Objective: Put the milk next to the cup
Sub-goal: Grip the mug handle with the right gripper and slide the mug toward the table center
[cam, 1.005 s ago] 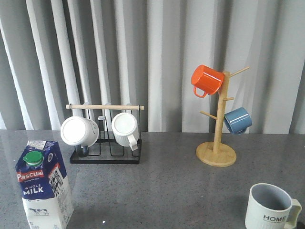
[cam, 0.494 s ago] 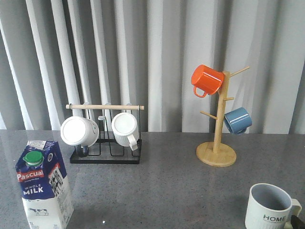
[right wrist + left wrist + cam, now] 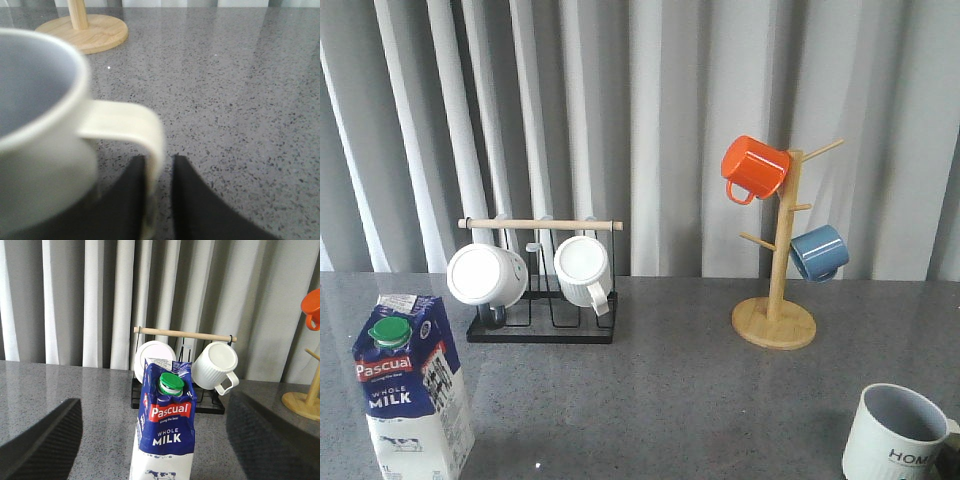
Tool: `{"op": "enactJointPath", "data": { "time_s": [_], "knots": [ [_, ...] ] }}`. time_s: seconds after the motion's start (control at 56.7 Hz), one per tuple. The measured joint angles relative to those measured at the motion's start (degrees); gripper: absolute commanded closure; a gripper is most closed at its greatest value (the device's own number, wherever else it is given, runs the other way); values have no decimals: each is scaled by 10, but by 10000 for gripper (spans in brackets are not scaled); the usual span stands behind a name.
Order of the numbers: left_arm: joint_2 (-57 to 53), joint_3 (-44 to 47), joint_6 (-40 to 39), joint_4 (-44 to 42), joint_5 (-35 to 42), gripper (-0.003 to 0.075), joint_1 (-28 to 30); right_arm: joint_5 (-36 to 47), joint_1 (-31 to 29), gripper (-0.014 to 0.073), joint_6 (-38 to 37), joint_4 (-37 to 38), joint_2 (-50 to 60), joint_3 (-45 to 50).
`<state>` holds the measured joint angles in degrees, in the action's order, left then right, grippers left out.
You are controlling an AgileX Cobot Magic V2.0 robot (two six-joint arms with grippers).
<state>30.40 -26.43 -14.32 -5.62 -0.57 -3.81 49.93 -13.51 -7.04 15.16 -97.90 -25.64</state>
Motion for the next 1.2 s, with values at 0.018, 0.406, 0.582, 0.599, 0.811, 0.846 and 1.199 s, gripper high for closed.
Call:
{"op": "enactJointPath", "data": {
  "time_s": [0.018, 0.406, 0.582, 0.599, 0.811, 0.846, 1.199],
  "knots": [
    [0, 0, 0, 0, 0, 143, 0, 0, 0, 604, -1, 1, 0, 0],
    [0, 0, 0, 0, 0, 143, 0, -14, 88, 598, -13, -7, 26, -21],
    [0, 0, 0, 0, 0, 143, 0, -90, 204, 598, 11, -115, 29, -68],
    [0, 0, 0, 0, 0, 143, 0, -94, 213, 598, 16, -136, 29, -72],
    [0, 0, 0, 0, 0, 143, 0, -100, 319, 598, 142, -282, 22, -123],
    [0, 0, 0, 0, 0, 143, 0, -99, 329, 598, 157, -291, 17, -130],
    [0, 0, 0, 0, 0, 143, 0, -55, 389, 596, 196, -369, -66, -139]
  ]
}}
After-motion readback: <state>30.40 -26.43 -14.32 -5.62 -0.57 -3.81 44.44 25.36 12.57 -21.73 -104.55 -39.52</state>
